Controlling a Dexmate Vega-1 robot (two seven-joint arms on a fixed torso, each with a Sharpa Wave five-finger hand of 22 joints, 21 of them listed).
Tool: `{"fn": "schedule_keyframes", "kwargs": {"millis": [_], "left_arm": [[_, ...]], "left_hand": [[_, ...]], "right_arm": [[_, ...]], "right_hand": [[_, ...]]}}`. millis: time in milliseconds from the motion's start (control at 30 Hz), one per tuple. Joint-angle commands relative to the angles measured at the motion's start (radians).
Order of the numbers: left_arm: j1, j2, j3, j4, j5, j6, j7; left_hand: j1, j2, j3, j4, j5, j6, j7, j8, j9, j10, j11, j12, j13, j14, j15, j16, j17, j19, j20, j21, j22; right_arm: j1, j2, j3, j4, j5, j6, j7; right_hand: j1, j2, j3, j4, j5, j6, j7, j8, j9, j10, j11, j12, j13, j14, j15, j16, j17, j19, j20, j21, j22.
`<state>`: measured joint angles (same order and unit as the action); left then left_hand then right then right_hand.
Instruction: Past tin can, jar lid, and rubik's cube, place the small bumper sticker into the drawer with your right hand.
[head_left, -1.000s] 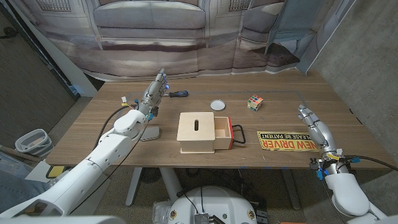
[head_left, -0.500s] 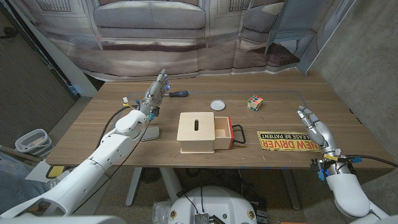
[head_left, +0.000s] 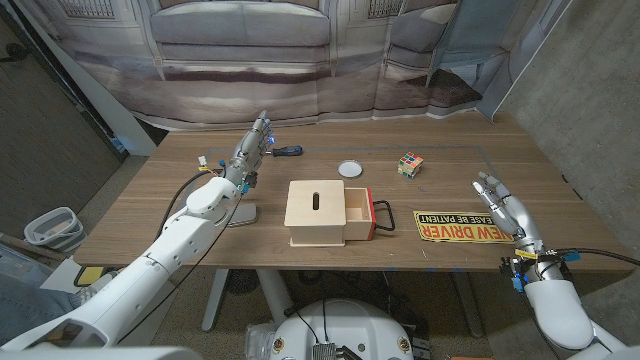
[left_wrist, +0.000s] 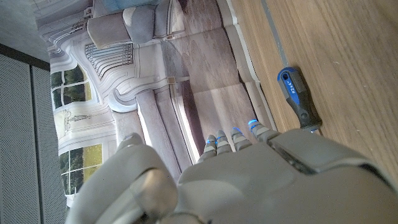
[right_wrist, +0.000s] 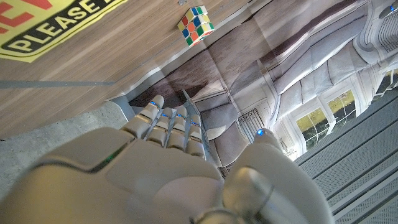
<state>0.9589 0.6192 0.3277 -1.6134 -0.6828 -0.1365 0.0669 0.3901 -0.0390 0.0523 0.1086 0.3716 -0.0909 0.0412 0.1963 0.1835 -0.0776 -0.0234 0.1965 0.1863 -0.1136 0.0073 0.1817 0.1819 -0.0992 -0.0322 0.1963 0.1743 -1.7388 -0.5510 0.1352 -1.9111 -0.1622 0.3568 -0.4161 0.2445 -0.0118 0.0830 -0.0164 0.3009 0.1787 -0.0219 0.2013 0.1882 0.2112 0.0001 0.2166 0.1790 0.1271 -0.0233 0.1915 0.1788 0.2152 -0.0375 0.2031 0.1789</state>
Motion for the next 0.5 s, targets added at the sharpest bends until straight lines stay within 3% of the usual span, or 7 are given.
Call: {"fn": "schedule_keyframes", "kwargs": {"millis": [33, 500], "left_arm": [[0.014, 0.003, -0.007, -0.013, -0.004, -0.003, 0.01], [0.033, 0.009, -0.009, -0.024, -0.005, -0.005, 0.012]], "left_hand": [[0.0, 0.009, -0.005, 0.001, 0.004, 0.002, -0.005, -0.001, 0.002, -0.006, -0.003, 0.003, -0.001, -0.008, 0.001, 0.004, 0.001, -0.007, -0.031, 0.002, 0.006], [0.001, 0.011, -0.007, 0.0, 0.005, 0.002, -0.005, -0.001, 0.002, -0.007, -0.002, 0.003, -0.001, -0.006, 0.001, 0.005, 0.001, -0.008, -0.031, 0.003, 0.006]], "right_arm": [[0.0, -0.009, -0.013, -0.015, -0.068, -0.051, -0.025], [-0.012, -0.022, -0.021, -0.04, -0.138, -0.109, -0.06]], "right_hand": [[0.01, 0.0, 0.001, -0.009, 0.009, 0.005, -0.007, 0.002, 0.002, 0.003, -0.008, 0.003, 0.004, 0.002, -0.007, -0.003, 0.005, 0.006, -0.051, 0.0, 0.003], [0.024, -0.006, 0.0, -0.019, 0.014, 0.0, -0.014, 0.0, 0.003, 0.003, -0.018, 0.001, 0.004, -0.001, -0.012, -0.005, 0.005, 0.005, -0.05, -0.002, 0.003]]}}
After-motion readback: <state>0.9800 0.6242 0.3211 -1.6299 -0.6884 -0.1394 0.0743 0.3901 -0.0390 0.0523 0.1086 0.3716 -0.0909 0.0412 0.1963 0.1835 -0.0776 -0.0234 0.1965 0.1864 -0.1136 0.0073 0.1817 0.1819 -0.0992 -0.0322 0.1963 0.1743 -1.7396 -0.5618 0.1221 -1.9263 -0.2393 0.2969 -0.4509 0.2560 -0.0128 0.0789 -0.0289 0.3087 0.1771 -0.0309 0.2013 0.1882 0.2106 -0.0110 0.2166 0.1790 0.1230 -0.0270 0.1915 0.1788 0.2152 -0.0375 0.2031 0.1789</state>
